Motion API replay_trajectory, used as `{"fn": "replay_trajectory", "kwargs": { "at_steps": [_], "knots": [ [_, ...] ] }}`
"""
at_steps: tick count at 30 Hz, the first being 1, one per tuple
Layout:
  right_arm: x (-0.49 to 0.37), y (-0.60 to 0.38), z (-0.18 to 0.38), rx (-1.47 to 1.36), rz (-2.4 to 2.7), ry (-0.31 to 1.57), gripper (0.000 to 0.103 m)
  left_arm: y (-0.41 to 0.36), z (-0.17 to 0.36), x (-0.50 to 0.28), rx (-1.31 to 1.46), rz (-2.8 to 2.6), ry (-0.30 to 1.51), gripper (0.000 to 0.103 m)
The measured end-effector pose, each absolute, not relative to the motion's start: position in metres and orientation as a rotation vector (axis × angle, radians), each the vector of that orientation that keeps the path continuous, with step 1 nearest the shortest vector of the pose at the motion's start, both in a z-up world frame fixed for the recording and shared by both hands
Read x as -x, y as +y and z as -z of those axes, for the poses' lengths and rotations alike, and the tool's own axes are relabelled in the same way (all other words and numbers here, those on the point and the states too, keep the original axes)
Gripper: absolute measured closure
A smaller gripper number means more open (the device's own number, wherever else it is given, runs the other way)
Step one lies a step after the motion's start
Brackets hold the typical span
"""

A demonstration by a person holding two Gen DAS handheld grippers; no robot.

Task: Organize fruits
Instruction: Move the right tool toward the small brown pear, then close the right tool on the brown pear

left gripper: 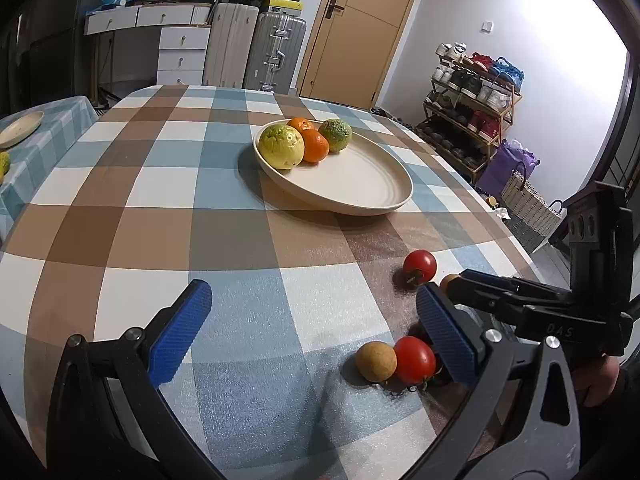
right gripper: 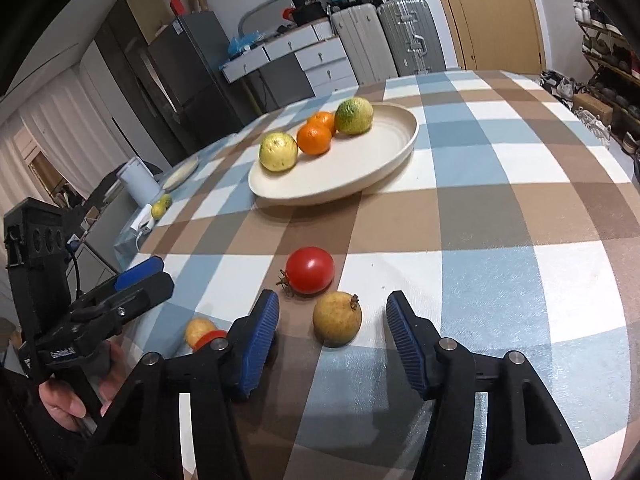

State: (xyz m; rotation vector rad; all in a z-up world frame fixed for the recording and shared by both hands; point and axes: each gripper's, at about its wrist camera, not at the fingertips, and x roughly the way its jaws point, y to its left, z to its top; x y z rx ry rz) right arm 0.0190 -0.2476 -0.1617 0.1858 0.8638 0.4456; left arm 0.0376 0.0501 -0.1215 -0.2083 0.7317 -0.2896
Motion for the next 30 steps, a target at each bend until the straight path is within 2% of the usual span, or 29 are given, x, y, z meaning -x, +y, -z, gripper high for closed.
{"fn": "replay_trajectory", "kwargs": {
  "at_steps": [5, 9, 26, 30],
  "knots": [
    [-0.021, -0.247, 0.165, -0.190, -0.441, 0.884, 0.056, 0.050, 0.122, -0.037, 0.206, 0.302, 0.725, 0.001],
    [-0.022, -0.248, 0.166, -0.192, -0.440, 0.894, 0.076, 0.050, 0.123, -0.037, 0.206, 0.310, 0.731, 0.001],
    [-0.017, -0.251, 0.162, -0.219, -0.481, 0.838, 0.077, 0.043, 0.127, -0.025, 0.181, 0.473, 0.809, 0.002],
    [-0.017, -0.253, 0.162, -0.227, -0.490, 0.834, 0.077, 0.038, 0.130, -0.027, 0.202, 0.520, 0.828, 0.013]
  ]
}}
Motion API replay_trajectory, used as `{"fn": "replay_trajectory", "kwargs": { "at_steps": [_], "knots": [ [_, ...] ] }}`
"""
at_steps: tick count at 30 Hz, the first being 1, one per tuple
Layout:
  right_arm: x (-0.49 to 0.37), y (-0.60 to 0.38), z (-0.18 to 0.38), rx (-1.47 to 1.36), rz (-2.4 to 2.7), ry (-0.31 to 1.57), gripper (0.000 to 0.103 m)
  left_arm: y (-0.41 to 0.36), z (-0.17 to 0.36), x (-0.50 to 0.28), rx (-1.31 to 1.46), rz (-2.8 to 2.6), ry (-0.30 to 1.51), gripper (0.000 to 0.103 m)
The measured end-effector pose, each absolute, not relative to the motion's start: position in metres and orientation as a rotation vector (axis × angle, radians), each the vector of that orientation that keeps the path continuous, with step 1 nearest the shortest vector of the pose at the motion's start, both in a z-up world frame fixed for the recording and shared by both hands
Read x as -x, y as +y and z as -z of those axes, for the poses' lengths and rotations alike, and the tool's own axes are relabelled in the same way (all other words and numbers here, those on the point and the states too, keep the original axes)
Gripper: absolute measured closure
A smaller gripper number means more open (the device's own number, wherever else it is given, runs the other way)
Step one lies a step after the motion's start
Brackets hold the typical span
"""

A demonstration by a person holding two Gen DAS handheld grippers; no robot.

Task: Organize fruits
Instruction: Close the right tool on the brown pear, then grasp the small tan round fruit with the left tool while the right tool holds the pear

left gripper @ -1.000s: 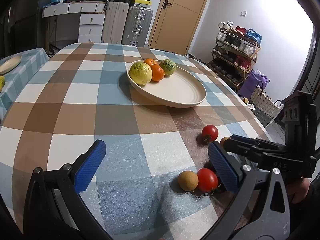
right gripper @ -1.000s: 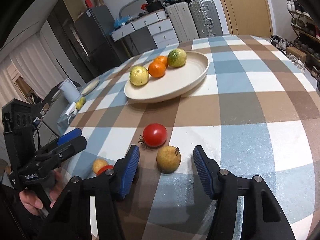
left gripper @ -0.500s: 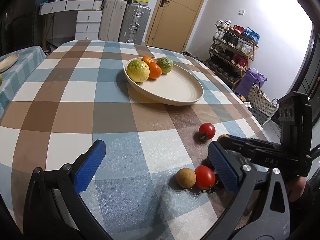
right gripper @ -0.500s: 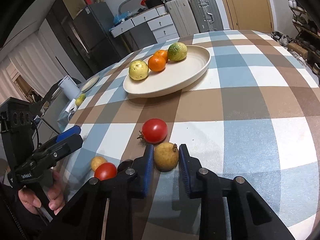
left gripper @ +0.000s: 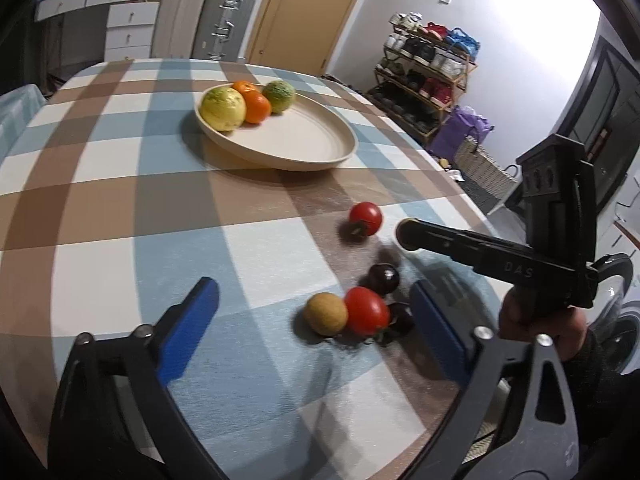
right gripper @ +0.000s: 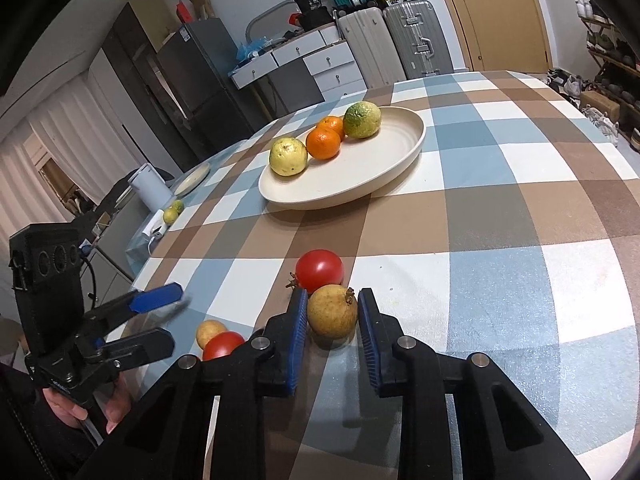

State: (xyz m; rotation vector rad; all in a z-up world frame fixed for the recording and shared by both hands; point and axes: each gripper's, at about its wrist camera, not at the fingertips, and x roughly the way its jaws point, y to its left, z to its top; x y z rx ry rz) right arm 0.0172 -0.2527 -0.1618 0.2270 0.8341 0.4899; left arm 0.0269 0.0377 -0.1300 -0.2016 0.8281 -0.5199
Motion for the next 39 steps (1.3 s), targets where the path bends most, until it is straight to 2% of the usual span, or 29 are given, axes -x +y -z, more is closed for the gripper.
{"fn": "replay_trajectory", "kwargs": {
  "at_steps": [4, 8, 20, 21, 24, 26, 39],
  "knots": [
    [-0.016, -0.255, 0.162, -0.235, -0.496, 0.828, 0.077, 0.032, 0.133, -0.028, 0.224, 0.601, 0.859, 0.040],
    [-0.016, -0.254, 0.161, -0.237, -0.503, 0.825, 0.077, 0.029, 0.137, -0.028, 0.228, 0.642, 0.877, 0.056],
    [-0.016, -0.254, 0.161, -0.237, -0.509, 0.826, 0.077, 0.047, 0.147, -0.041, 0.334, 0.641, 0.927, 0.057],
    [-0.016, -0.254, 0.161, -0.237, -0.510, 0.825, 0.077, 0.046, 0.149, -0.042, 0.337, 0.645, 0.936, 0.064],
    [-0.015, -0.254, 0.162, -0.239, -0.508, 0.826, 0.077, 0.049, 0.151, -0.045, 0.367, 0.653, 0.950, 0.073],
    [-0.015, -0.254, 0.162, -0.241, -0.508, 0.826, 0.077, 0.051, 0.153, -0.047, 0.390, 0.646, 0.963, 0.084],
    [-0.016, -0.253, 0.163, -0.243, -0.509, 0.836, 0.077, 0.048, 0.150, -0.043, 0.381, 0.646, 0.955, 0.084]
  ]
}}
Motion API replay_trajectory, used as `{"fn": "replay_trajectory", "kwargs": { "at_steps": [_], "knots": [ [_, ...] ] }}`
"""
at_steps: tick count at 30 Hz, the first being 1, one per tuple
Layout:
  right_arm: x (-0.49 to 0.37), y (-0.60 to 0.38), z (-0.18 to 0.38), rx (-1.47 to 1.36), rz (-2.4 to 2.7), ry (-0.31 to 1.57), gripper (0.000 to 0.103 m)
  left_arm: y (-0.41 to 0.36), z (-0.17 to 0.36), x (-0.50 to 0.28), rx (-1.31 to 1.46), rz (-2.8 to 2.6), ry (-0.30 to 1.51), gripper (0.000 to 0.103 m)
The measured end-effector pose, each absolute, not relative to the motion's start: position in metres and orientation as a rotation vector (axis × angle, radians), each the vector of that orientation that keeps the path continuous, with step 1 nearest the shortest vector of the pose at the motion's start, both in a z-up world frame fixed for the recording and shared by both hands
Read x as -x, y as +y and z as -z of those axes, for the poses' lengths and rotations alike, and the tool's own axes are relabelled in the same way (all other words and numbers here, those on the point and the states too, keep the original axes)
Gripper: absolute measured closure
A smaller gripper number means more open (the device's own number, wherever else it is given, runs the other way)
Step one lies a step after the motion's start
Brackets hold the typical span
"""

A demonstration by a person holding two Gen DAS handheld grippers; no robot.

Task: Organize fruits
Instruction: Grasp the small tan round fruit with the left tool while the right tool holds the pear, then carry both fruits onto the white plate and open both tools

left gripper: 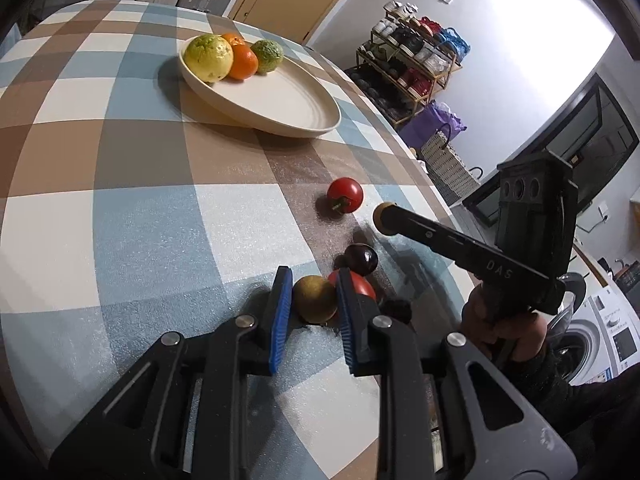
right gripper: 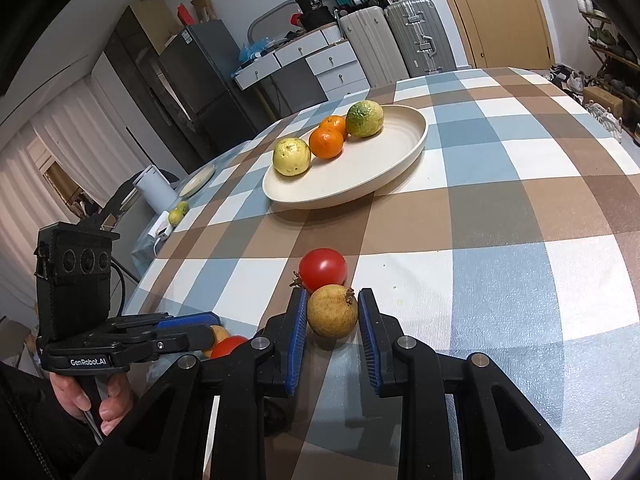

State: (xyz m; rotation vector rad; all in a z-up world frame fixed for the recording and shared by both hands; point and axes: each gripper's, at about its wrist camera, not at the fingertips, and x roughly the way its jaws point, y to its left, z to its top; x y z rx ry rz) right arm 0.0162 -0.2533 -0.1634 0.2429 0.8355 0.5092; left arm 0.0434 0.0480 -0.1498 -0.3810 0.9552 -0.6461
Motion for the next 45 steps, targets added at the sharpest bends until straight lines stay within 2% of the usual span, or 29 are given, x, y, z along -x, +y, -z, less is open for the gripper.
{"fn": "replay_trajectory", "kwargs": {
  "at_steps": [13, 23, 34, 45],
  "knots": [
    [-0.016, -0.258, 0.161, -0.261, -0.509, 0.812, 0.077, 0.069, 0.122, -0.061, 0.451, 0.647, 0.875, 0.084],
    [-0.031, -0.264, 0.143, -0.271, -0.537, 0.791, 0.077, 0.063, 0.078, -0.118, 0.448, 0.687, 0.792, 0.084],
    [-0.100, -0.260, 0.114, -0.231, -0.565, 0.756, 0.077, 0.024, 0.057, -0.202, 0.401, 0.706, 0.776, 0.084],
    [-0.195, -0.267, 0.106, -0.258, -0.561, 0.780, 0.077, -0.010, 0.067, -0.261, 0.332, 0.645, 0.784, 0.084]
  ]
}}
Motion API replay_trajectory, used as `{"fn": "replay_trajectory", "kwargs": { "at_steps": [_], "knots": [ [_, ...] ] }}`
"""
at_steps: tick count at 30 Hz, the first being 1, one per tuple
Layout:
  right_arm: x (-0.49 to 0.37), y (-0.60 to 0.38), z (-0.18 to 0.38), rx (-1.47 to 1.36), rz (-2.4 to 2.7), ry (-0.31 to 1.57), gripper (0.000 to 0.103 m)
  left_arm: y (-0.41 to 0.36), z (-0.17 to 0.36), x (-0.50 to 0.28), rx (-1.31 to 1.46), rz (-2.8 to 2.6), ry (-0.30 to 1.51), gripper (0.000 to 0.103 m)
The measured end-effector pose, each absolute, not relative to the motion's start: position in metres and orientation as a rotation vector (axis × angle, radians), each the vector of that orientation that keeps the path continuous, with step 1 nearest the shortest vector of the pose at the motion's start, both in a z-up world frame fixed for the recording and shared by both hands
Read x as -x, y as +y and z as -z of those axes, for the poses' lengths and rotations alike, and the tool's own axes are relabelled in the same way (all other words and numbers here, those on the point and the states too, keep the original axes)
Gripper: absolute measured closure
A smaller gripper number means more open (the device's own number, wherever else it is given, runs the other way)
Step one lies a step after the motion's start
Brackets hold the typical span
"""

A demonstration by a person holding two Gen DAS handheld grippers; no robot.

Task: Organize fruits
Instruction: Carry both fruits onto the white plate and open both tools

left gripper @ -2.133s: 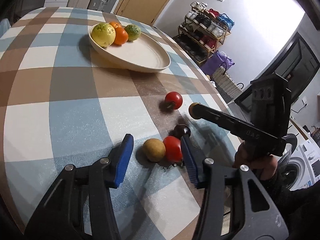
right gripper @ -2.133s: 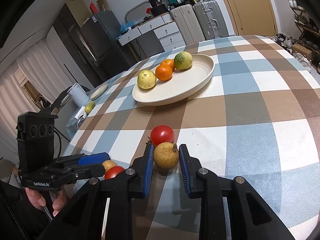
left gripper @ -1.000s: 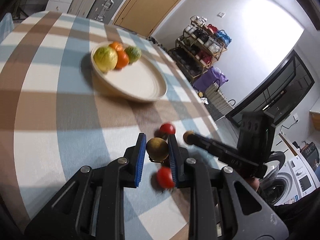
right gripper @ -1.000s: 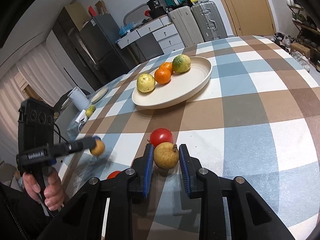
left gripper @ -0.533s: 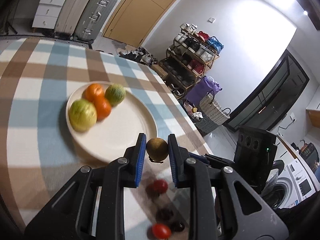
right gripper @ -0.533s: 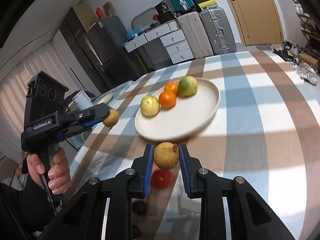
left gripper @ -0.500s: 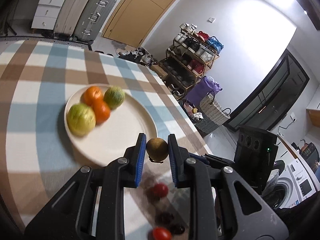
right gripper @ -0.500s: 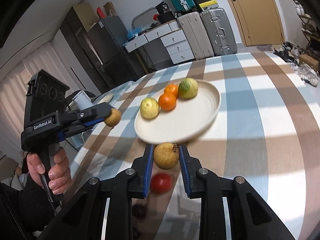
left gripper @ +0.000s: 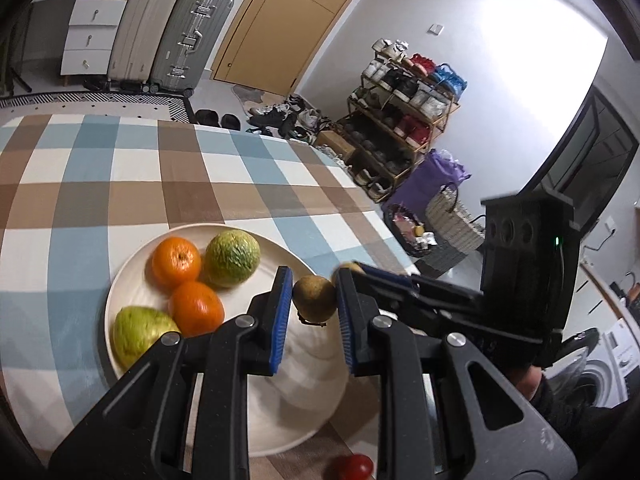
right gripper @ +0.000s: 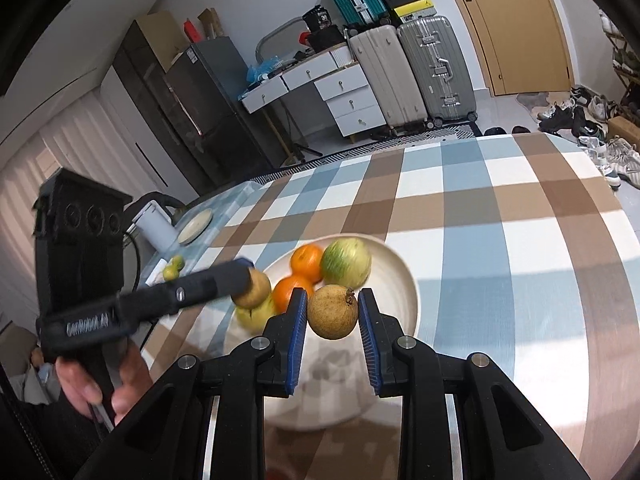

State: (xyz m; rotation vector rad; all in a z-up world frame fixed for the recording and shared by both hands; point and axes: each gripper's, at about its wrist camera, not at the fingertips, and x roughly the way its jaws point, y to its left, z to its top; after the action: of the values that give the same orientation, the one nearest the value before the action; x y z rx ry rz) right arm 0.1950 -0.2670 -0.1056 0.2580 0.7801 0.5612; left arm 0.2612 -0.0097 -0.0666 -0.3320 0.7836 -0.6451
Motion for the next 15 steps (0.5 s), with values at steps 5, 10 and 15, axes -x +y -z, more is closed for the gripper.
{"fn": "replay_trajectory", "kwargs": {
  "at_steps": [5, 10, 15],
  "knots": [
    [-0.229, -0.266, 0.115, -0.283, -0.556, 0.817, 0.077, -0.025, 0.078, -0.272, 0.272, 0.602, 0.777, 0.083],
    [-0.249, -0.267, 0.127, -0.305, -0.564, 0.847, 0.077, -0.036, 0.090, -0.279, 0.225, 0.576, 0.779, 0.083],
    [-0.261, -0.267, 0.139, -0.324, -0.572, 0.884, 0.077, -0.046, 0.101, -0.281, 0.161, 0.542, 0.779, 0.083]
  ]
}}
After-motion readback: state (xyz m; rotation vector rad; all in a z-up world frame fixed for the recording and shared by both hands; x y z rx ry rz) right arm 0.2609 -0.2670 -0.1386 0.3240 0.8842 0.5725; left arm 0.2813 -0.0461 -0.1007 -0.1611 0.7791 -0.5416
